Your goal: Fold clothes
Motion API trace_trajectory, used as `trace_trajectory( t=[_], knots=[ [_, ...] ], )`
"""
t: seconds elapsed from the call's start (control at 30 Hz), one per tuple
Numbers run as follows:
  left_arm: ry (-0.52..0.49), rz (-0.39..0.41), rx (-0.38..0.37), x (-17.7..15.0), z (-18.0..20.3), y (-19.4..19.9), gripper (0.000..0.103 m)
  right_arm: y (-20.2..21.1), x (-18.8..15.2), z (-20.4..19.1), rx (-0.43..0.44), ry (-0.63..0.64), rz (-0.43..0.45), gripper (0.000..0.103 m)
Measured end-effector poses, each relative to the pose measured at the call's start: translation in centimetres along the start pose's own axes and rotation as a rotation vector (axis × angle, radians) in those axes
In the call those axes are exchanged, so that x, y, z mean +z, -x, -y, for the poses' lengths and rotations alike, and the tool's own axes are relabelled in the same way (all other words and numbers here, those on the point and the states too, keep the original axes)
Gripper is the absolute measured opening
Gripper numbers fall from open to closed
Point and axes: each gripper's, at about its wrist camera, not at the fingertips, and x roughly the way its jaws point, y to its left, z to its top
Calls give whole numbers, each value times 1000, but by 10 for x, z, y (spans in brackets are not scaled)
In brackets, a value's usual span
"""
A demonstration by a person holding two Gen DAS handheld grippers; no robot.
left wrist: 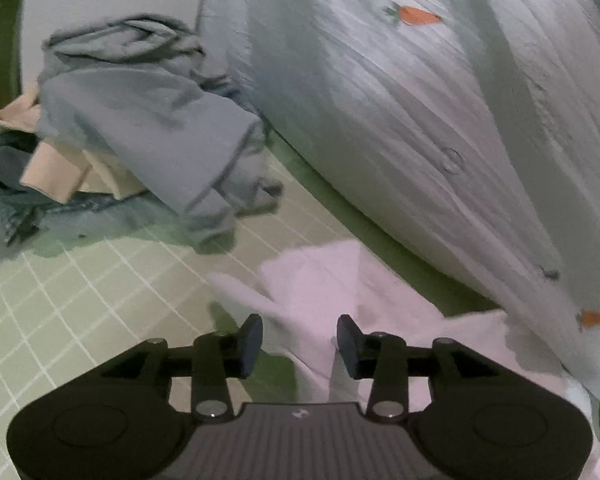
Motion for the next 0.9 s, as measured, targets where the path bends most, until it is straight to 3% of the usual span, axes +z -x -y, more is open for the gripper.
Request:
trace_trajectory(
  t=[0.23,0.53,0.73,0.77,0.87,0.9],
  knots=[
    [181,-63,13,10,-38,-21,44,-8,-13,0,-26,-65,-30,84],
    [465,-171,-91,1,-68,-60,48,-20,-14,-1,-13,-136,-38,88],
    [583,-211,-179,-8,-73,-76,49,-23,-7,-3,4,-143,-15,90],
    [588,-215,-186,-8,-72,-79,47,-24,-6,-3,10,-148,-13,91],
    [576,-221,-198,-6,-65,-87,20,-31,-4,-1,12,-174,-27,96],
    [567,-221,-196,-5,-62,-90,16,-36,-3,0,10,-182,-39,97]
  ],
)
